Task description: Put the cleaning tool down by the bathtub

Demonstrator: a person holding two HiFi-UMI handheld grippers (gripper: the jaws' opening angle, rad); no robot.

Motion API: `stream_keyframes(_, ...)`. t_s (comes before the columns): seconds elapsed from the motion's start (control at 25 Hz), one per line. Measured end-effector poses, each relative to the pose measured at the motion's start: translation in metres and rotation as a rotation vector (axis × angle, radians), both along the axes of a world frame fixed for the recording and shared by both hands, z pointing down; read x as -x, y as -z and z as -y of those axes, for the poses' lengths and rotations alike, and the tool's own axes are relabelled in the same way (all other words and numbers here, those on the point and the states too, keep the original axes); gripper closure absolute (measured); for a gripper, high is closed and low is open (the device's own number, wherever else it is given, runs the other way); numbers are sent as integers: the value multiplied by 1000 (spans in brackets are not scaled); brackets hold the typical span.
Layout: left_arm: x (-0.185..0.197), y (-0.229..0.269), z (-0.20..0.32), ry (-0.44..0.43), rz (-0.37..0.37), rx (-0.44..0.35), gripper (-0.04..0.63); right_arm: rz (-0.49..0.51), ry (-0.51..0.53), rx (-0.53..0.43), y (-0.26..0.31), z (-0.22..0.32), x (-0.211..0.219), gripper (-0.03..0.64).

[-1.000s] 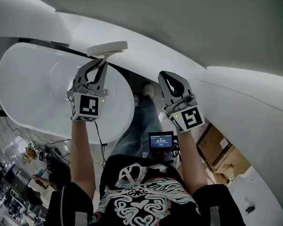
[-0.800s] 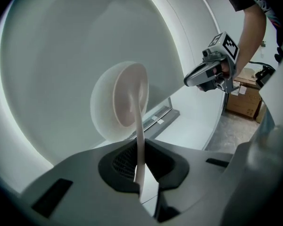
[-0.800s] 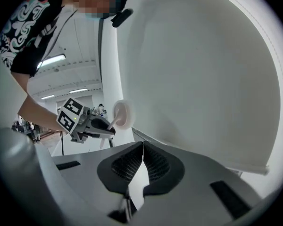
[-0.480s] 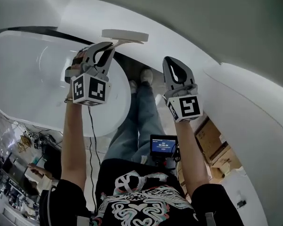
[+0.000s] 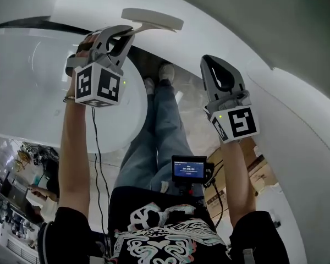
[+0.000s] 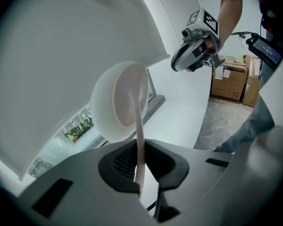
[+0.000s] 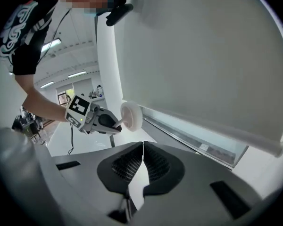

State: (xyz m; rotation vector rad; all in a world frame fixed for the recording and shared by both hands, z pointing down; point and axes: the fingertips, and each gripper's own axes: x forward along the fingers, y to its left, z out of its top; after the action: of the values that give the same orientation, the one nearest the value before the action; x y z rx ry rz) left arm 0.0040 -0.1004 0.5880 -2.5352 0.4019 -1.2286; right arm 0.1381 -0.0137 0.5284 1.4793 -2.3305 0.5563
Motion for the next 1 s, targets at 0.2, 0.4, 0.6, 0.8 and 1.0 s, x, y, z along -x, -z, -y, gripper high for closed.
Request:
stream_keyframes(0.2, -6, -10, 7, -14, 7, 3, 558, 2, -4, 0, 3, 15, -5, 589)
stream_keyframes(0.4, -6, -31, 20, -60, 28, 2, 558, 19, 3, -20, -4, 40, 11, 589)
stream_keyframes(0.6, -16, -50, 26, -90, 44, -6, 558, 15, -24, -36, -33, 56, 6, 589)
stream_keyframes(0.8, -23, -75, 31, -154, 75, -12, 558, -12, -64, -15, -71, 66, -1, 589)
stream_keyframes(1.0, -29, -103, 30, -234, 131, -6, 558, -37, -102, 8, -103, 79, -18, 589)
